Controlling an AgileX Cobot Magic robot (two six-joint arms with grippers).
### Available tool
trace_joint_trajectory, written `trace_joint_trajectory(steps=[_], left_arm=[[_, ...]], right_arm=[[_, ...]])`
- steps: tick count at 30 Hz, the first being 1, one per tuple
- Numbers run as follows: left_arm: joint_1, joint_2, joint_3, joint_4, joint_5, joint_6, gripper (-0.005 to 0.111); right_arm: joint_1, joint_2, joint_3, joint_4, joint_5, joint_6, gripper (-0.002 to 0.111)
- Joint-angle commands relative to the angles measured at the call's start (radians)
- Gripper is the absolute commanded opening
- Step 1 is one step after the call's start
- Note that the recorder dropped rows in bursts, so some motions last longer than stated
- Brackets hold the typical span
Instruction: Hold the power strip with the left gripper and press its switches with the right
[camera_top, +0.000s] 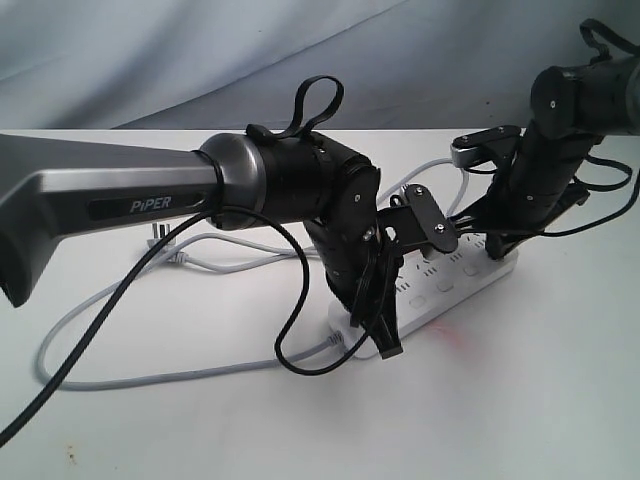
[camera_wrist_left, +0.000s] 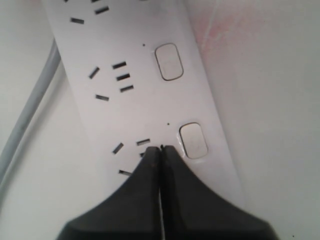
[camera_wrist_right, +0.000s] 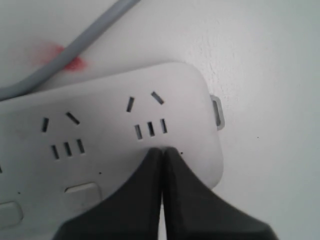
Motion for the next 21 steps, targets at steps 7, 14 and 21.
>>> trace_joint_trajectory(steps=[7,14,21], left_arm=[[-0.006,0.054,0.020,-0.010,0.026,-0.009,0.000],[-0.006,0.054,0.020,-0.010,0.026,-0.009,0.000],[-0.006,0.054,0.020,-0.010,0.031,-0.009,0.000]], right_arm=[[-0.012,-0.069,0.013,-0.018,-0.051,0.018,0.000],[-0.012,-0.070,0.013,0.007,-0.028,0.012,0.000],[-0.012,-0.070,0.013,0.105,0.062,-0.059,0.000]])
